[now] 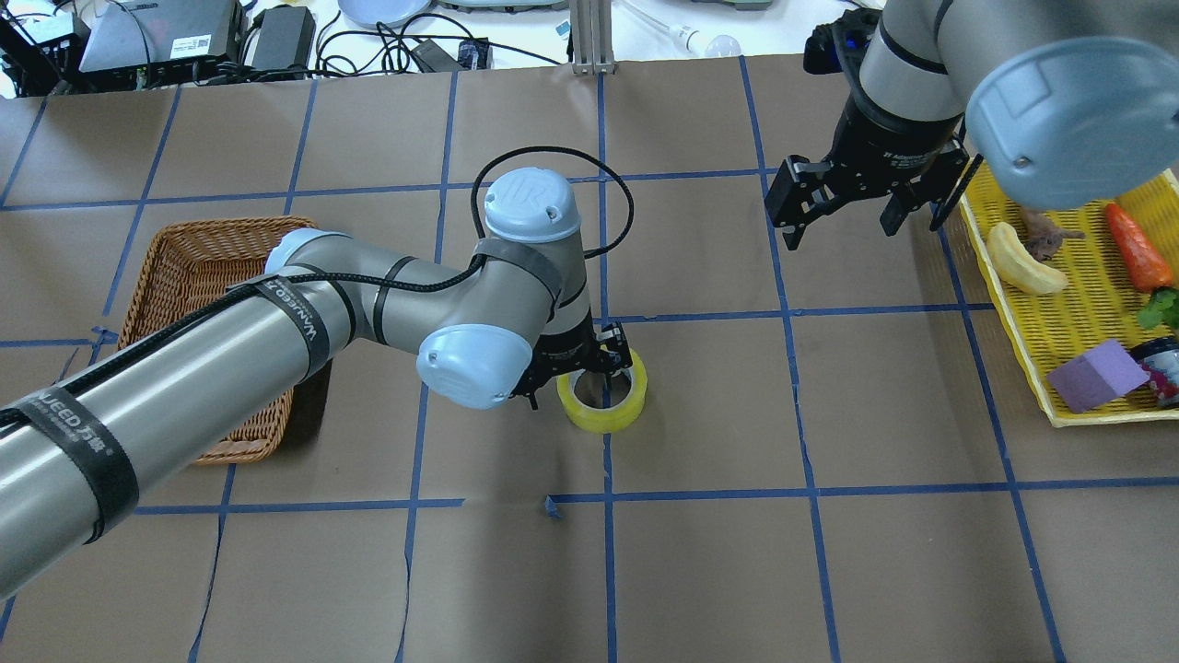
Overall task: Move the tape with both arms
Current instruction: 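Reach the left gripper to the tape roll while the right arm withdraws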
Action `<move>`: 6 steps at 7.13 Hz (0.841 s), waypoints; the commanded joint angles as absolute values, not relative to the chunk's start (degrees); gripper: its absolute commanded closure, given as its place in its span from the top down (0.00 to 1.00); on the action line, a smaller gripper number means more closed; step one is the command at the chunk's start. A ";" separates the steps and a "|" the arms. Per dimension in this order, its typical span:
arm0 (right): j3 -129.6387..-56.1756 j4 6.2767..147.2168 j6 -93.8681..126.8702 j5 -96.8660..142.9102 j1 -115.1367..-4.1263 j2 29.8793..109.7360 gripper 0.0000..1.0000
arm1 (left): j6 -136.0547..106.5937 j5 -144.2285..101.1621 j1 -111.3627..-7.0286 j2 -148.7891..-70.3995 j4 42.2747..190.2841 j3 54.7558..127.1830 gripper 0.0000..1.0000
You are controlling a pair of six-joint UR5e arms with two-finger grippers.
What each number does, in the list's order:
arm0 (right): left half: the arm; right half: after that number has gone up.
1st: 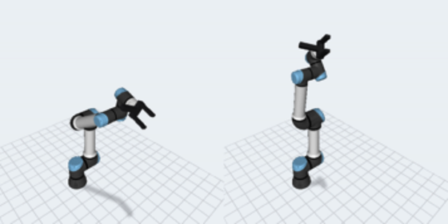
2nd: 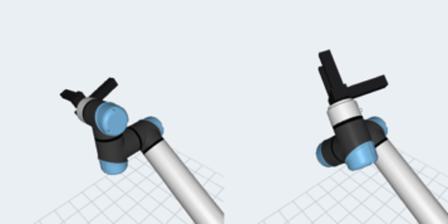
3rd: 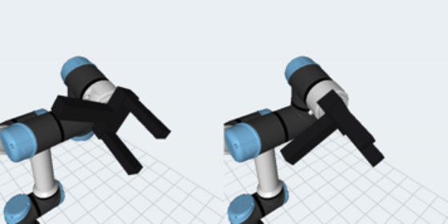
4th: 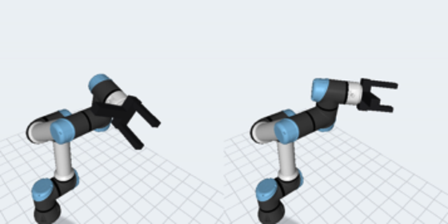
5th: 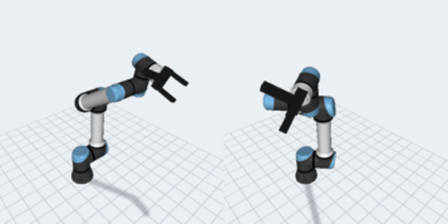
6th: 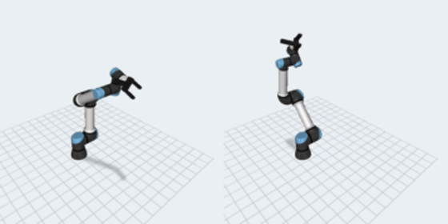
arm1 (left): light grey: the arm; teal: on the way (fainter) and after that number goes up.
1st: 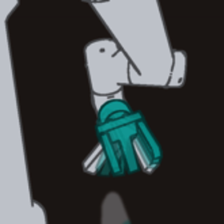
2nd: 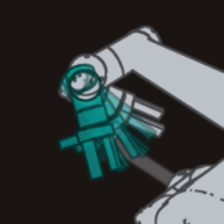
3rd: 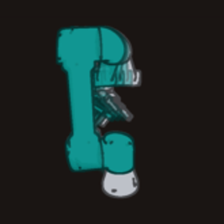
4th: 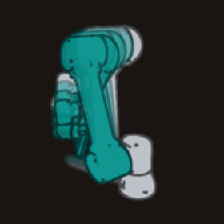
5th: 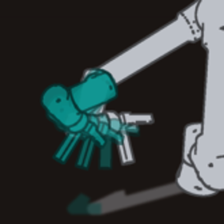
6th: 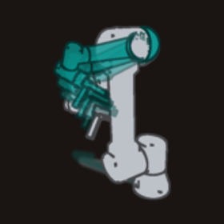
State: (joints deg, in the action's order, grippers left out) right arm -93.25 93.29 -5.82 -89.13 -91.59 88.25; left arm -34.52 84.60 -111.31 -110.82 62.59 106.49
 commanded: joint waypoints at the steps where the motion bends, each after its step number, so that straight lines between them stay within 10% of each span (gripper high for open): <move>1: -93.34 93.51 -5.89 -88.95 -91.58 87.98 1.00 | -34.63 84.64 -111.45 -110.92 61.52 107.49 0.60; 3: -93.43 93.52 -5.89 -89.03 -91.67 87.89 1.00 | -34.72 84.64 -111.45 -111.45 61.35 107.49 0.00; 6: -93.34 93.08 -5.89 -89.21 -91.58 88.42 1.00 | -34.02 85.60 -109.53 -110.22 60.56 104.70 0.00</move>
State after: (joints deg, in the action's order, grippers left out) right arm -93.43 93.34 -5.89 -89.15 -91.59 88.23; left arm -34.37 85.12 -110.76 -111.04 61.06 106.43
